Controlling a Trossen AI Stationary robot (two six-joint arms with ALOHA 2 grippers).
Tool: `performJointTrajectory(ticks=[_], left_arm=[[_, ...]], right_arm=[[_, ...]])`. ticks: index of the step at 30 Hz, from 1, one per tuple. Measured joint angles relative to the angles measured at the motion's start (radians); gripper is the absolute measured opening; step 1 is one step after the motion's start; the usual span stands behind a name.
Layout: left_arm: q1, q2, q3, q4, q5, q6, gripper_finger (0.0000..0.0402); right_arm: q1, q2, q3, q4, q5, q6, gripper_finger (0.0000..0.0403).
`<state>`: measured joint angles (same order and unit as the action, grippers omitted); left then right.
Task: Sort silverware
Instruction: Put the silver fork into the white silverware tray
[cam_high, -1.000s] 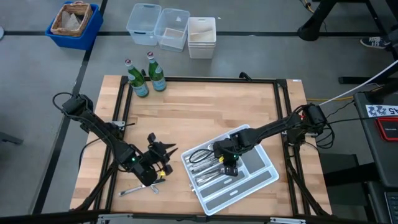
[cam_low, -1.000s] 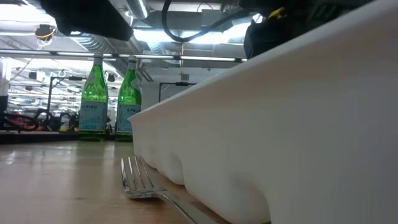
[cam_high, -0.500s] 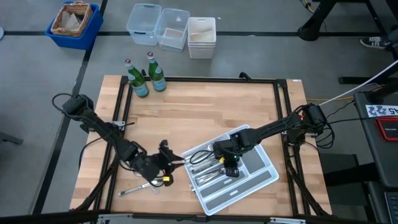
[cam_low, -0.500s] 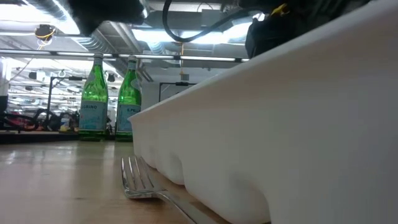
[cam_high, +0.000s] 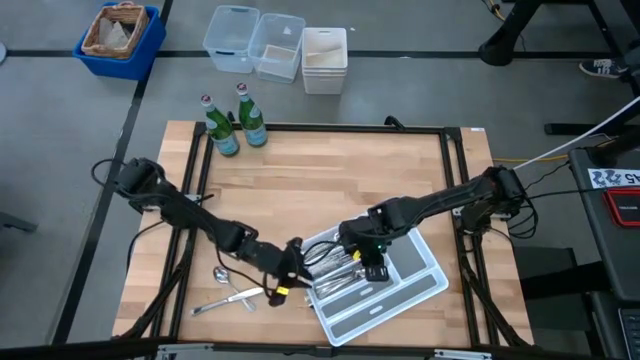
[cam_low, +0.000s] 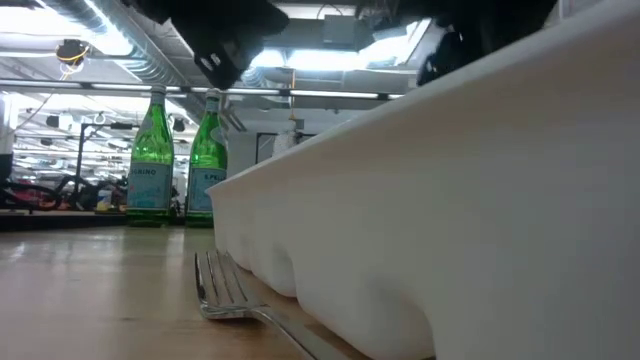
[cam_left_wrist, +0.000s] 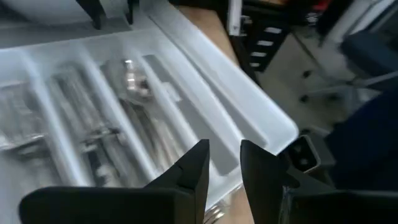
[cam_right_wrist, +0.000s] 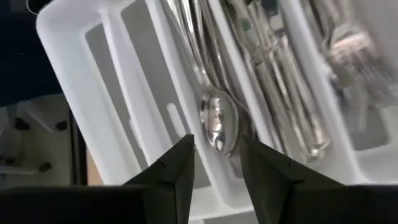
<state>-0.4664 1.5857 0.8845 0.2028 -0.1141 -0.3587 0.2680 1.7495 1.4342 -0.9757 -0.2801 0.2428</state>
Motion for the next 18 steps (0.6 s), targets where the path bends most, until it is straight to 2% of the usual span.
performJointTrajectory(ticks=[8, 11, 18], left_arm=[[-0.025, 0.102, 0.000, 0.089, 0.122, -0.016, 0.0125], [-0.054, 0.129, 0.000, 0.098, 0.136, -0.025, 0.0142], [-0.119, 0.187, 0.000, 0.112, 0.122, 0.164, 0.0159]], right_arm=[[0.000, -0.001, 0.090, -0.076, 0.027, -0.042, 0.0131], [0.000, -0.001, 0.092, -0.075, 0.027, -0.042, 0.0131], [0.000, -0.001, 0.092, -0.075, 0.027, -0.043, 0.0131]])
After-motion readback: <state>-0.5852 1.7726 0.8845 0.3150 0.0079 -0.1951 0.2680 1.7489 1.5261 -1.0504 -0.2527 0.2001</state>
